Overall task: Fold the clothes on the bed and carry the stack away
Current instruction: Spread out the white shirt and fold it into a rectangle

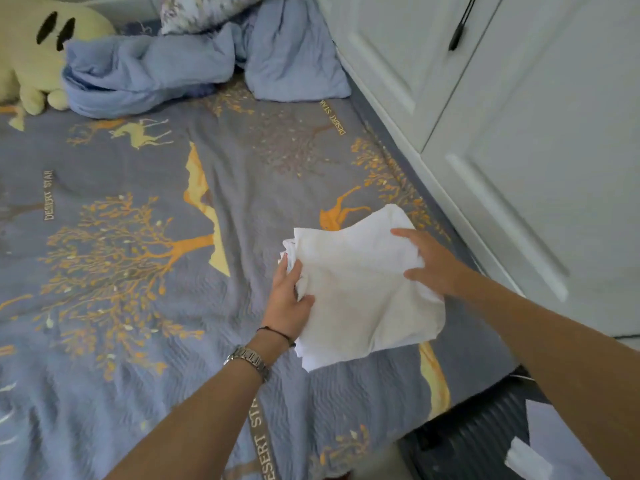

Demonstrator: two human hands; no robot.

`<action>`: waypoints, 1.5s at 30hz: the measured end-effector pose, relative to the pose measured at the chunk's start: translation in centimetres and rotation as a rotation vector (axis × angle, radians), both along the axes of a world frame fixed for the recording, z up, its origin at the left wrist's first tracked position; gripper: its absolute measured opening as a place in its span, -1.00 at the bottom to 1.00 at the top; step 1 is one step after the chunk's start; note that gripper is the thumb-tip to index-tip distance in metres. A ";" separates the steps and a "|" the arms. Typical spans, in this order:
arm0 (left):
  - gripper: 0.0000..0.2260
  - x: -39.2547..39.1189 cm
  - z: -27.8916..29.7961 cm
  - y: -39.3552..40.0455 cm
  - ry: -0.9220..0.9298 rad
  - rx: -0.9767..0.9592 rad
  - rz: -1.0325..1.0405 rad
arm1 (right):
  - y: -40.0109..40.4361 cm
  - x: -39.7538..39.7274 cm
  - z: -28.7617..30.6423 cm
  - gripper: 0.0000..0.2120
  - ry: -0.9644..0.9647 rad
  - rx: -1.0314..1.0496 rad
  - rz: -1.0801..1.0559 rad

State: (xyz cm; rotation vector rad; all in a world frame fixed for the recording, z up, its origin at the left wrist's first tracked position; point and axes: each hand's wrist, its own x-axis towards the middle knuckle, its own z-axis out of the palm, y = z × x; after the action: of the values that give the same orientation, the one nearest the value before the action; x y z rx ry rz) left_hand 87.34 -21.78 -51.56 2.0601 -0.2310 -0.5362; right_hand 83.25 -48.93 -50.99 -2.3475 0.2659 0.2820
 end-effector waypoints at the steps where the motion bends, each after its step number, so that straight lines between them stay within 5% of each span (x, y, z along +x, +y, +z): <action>1: -0.37 0.1 -0.9 -0.6 0.001 0.015 0.017 | -0.4 0.4 -1.1 -0.24 -0.006 -0.009 0.009; 10: -0.34 0.1 -8.7 -1.8 0.029 0.149 0.117 | -2.1 0.8 -9.2 -0.26 0.052 0.110 -0.102; 18: -0.31 0.1 -9.7 -1.6 0.023 0.136 0.215 | -1.6 -0.4 -9.6 -0.33 -0.008 -0.036 -0.154; 23: -0.18 -0.7 -8.4 0.3 0.229 -0.251 0.218 | -2.6 -1.9 -8.0 -0.40 0.001 0.321 -0.281; 26: -0.33 -0.9 -8.5 0.9 0.509 -0.564 0.376 | -3.2 -2.4 -7.5 -0.46 0.032 0.449 -0.267; 30: -0.58 -0.8 -8.6 0.2 0.558 -0.714 0.524 | -3.0 -2.2 -7.7 -0.52 0.027 0.575 -0.268; 45: -0.55 -0.2 -9.9 -1.7 0.515 -0.408 0.447 | -3.6 -0.8 -9.9 -0.46 0.143 0.489 -0.181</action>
State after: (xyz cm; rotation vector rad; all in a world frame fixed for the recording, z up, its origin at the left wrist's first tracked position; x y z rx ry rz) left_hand 87.14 -23.47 -61.50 1.4551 0.3883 -0.6531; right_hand 82.44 -52.48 -60.88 -1.8116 0.4239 0.3797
